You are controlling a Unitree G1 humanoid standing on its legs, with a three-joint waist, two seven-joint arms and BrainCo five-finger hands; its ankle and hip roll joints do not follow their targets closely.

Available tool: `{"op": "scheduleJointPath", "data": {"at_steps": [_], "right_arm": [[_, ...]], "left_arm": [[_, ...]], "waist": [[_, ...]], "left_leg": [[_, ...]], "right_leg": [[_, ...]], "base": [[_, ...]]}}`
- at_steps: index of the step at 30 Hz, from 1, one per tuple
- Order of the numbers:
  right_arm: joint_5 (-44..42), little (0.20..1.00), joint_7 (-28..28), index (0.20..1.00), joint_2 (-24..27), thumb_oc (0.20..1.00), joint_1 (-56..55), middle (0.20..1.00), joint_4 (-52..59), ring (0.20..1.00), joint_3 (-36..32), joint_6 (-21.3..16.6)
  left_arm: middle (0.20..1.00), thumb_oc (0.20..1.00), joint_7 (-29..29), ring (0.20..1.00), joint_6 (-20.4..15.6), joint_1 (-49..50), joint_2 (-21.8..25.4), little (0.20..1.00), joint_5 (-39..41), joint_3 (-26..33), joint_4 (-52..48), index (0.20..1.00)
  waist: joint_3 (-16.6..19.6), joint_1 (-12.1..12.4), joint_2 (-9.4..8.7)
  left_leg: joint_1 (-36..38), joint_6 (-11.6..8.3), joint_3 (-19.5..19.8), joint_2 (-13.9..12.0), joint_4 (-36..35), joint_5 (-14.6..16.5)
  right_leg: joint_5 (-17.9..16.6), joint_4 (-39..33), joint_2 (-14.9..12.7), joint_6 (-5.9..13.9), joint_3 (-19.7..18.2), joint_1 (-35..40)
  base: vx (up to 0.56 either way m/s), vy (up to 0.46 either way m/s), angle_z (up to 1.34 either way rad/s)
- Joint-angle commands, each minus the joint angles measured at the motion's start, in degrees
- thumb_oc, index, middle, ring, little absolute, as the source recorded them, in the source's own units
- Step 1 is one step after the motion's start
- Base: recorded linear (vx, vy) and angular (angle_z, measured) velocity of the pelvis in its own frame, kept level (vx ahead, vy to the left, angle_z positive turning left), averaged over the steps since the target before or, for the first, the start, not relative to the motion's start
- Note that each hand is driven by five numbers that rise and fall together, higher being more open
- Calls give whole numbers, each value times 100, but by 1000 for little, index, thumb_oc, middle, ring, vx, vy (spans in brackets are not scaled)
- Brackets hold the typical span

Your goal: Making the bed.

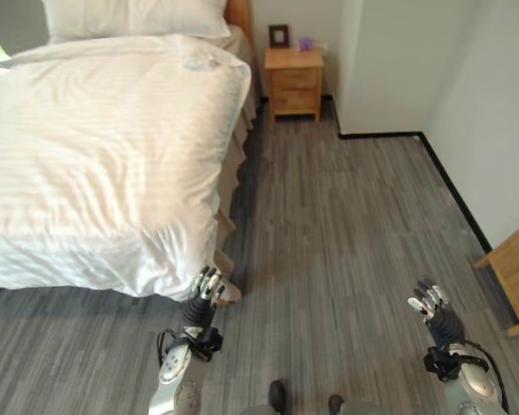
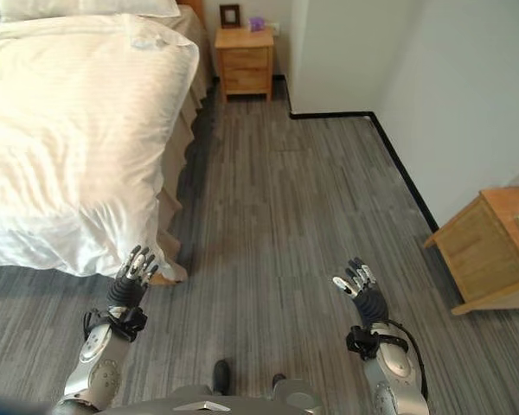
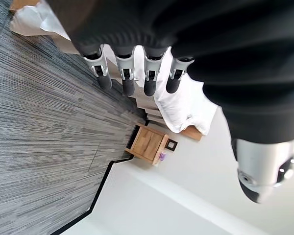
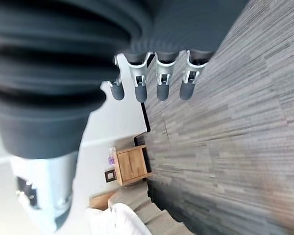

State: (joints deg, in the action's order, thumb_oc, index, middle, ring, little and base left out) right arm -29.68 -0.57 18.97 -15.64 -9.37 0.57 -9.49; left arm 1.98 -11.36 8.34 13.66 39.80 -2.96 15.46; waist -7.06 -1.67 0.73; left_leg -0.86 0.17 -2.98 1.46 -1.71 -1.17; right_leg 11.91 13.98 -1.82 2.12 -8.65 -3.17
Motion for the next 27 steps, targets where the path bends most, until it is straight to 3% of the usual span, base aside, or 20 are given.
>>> {"op": "scheduleJointPath", "data": {"at_steps": [1,3,4,5,6,8,9,13,14,15,17,19,20,21,22,23,25,27], "right_arm": [[-14,1000,-75,1000,-94,1000,413,1000,313,1000,-23,-281],[-7,1000,-110,1000,-127,1000,525,1000,301,1000,69,-278],[9,1000,-126,1000,-136,1000,565,1000,322,1000,108,-287],[10,1000,-125,1000,-137,1000,567,1000,321,1000,108,-287],[-56,1000,-185,1000,-197,1000,668,1000,470,1000,162,-309],[100,1000,-167,1000,-224,1000,635,1000,486,1000,155,-332],[211,1000,-134,1000,-236,1000,587,1000,524,1000,109,-310],[267,1000,-121,1000,-246,1000,351,1000,532,1000,-83,-320],[81,1000,-87,1000,-311,1000,214,1000,487,1000,-192,-337],[77,1000,-90,1000,-309,1000,211,1000,486,1000,-191,-339],[-15,1000,-114,1000,-313,1000,107,1000,542,1000,-254,-351],[-51,1000,-162,1000,-273,1000,27,1000,677,1000,-249,-334],[-74,1000,-204,1000,-211,1000,67,1000,661,1000,-266,-333],[11,1000,-174,1000,-116,1000,125,1000,536,1000,-251,-378],[103,1000,-123,1000,-6,1000,194,1000,531,1000,-260,-399],[-54,1000,-50,1000,45,1000,320,1000,557,1000,-252,-470],[-350,1000,-74,1000,84,1000,381,1000,618,1000,-283,-525],[-143,1000,-15,1000,237,1000,440,1000,596,1000,-345,-499]], "left_arm": [[1000,1000,-57,1000,-374,-219,269,1000,-209,328,-379,1000],[1000,1000,-85,1000,-407,-281,340,1000,-273,391,-349,1000],[1000,1000,-115,1000,-416,-288,350,1000,-278,422,-363,1000],[1000,1000,-115,1000,-416,-289,351,1000,-278,423,-363,1000],[1000,1000,-215,1000,-427,-334,391,1000,-256,533,-401,1000],[1000,1000,-255,1000,-453,-353,447,1000,-335,583,-375,1000],[1000,1000,-252,1000,-451,-347,470,1000,-372,608,-405,1000],[1000,1000,-178,1000,-490,-391,479,1000,-296,703,-504,1000],[1000,1000,-185,1000,-531,-442,486,1000,-249,762,-528,1000],[1000,1000,-185,1000,-531,-440,486,1000,-249,761,-528,1000],[1000,1000,-305,1000,-647,-669,601,1000,-369,858,-505,1000],[1000,1000,-391,1000,-732,-732,574,1000,-390,831,-520,1000],[1000,1000,-348,1000,-757,-764,509,1000,-308,839,-552,1000],[1000,1000,-254,1000,-776,-730,421,1000,-125,803,-491,1000],[1000,1000,-269,1000,-753,-762,375,1000,-45,785,-439,1000],[1000,1000,-305,1000,-779,-747,310,1000,105,820,-435,1000],[1000,1000,-171,1000,-719,-682,230,1000,345,787,-480,1000],[1000,1000,-146,1000,-665,-639,158,1000,500,834,-476,1000]], "waist": [[200,21,-361],[195,96,-365],[164,134,-365],[168,150,-368],[-37,125,-341],[-166,48,-172],[-213,-28,-109],[-278,-318,-19],[-267,-486,-125],[-283,-491,-102],[-263,-694,-153],[-242,-770,-176],[-224,-796,-163],[-196,-784,-117],[-223,-756,-127],[-294,-681,-232],[-543,-372,-489],[-615,-159,-631]], "left_leg": [[-718,-32,187,52,525,-332],[-603,69,49,22,489,-196],[-515,121,-13,7,451,-144],[-519,121,-30,5,448,-145],[-134,234,-120,-11,313,7],[258,256,-188,-153,101,75],[474,251,-168,-169,-33,96],[948,88,-52,-236,-307,238],[1138,-16,54,-177,-329,458],[1168,-20,59,-206,-329,480],[1487,-178,160,-315,-329,707],[1669,-281,208,-444,-329,692],[1814,-384,244,-594,-329,497],[1748,-515,326,-915,351,66],[1411,-596,326,-1022,1288,-410],[924,-532,403,-1045,2553,-776],[-113,-327,475,-761,4270,-702],[-655,-274,182,-716,4408,-589]], "right_leg": [[-660,-1576,-34,232,17,1499],[-705,-978,-70,365,-39,1281],[-896,-450,-61,515,-27,1061],[-878,-410,-59,516,-46,1031],[-1520,913,-143,867,265,391],[-1764,1517,-214,920,712,-184],[-1646,1630,-348,868,930,-396],[-1416,688,-472,731,1225,-828],[-1518,-287,-439,731,1097,-933],[-1530,-339,-414,730,1117,-874],[-1993,-1531,-400,833,1078,-1202],[-2091,-1434,-376,890,1045,-1229],[-2114,-1252,-340,853,1048,-1225],[-1937,-925,-211,626,1109,-1132],[-1771,-824,-185,464,1169,-993],[-1669,-809,-199,275,1186,-760],[-1508,-950,-220,39,1116,-202],[-1340,-1100,-257,-43,1133,201]], "base": [[309,139,-36],[244,100,-25],[130,50,-22],[221,89,-34],[210,99,-29],[321,143,-41],[388,111,-42],[402,-17,-25],[516,-102,-7],[507,-133,11],[485,-165,21],[509,-215,33],[667,-350,28],[628,-412,15],[605,-512,15],[443,-528,24],[396,-491,46],[435,-299,17]]}}
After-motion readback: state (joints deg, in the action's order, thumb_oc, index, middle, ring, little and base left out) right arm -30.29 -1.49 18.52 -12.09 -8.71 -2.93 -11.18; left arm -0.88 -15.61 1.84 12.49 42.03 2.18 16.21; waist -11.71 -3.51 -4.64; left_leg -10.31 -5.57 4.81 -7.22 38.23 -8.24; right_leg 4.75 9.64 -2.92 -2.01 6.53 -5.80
